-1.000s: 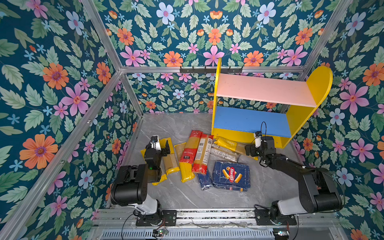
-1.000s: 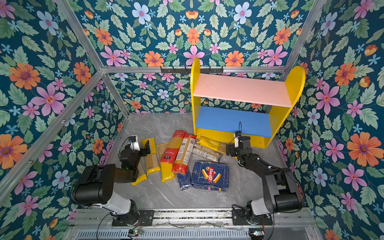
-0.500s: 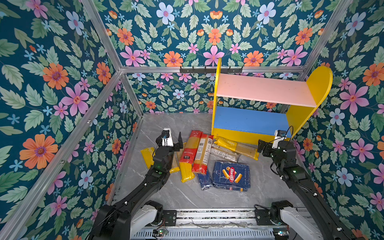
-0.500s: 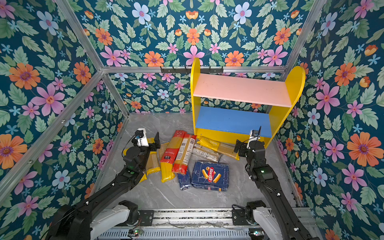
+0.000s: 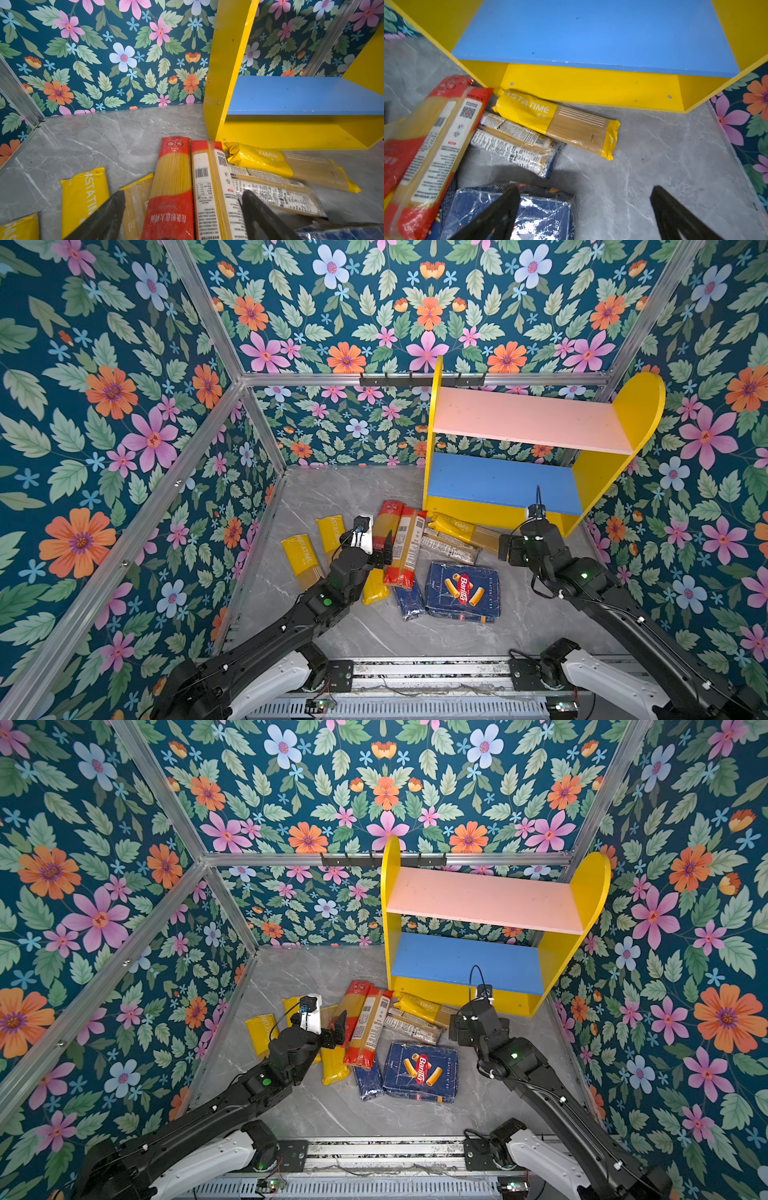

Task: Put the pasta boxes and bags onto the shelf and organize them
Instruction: 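Move both grippers toward the blue Barilla rigatoni box from either side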

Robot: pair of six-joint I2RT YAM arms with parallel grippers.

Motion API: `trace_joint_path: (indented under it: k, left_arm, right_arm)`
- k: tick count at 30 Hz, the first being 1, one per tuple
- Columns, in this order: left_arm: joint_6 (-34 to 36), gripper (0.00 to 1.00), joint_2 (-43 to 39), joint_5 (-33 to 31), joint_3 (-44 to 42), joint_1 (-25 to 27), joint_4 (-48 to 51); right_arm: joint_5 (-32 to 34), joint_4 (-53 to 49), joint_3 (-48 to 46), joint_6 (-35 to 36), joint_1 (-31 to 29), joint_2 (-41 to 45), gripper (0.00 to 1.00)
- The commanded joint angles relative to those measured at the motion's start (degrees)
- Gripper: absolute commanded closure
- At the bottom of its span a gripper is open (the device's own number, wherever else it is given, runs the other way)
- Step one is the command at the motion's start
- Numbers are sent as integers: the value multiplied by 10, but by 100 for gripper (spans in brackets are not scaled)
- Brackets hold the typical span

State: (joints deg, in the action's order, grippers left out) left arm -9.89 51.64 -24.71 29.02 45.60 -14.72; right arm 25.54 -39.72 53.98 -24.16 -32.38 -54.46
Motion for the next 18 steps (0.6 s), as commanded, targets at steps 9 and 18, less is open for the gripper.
trace_joint_path:
  k: [9, 18]
  left_arm:
    - [-148, 13, 5, 61, 7, 37, 137]
    - [-174, 15, 47, 147, 42, 79, 160]
  right_arm:
    - [-84, -107, 5, -161, -80, -57, 1]
    - [-199, -65, -126, -256, -79, 55, 1]
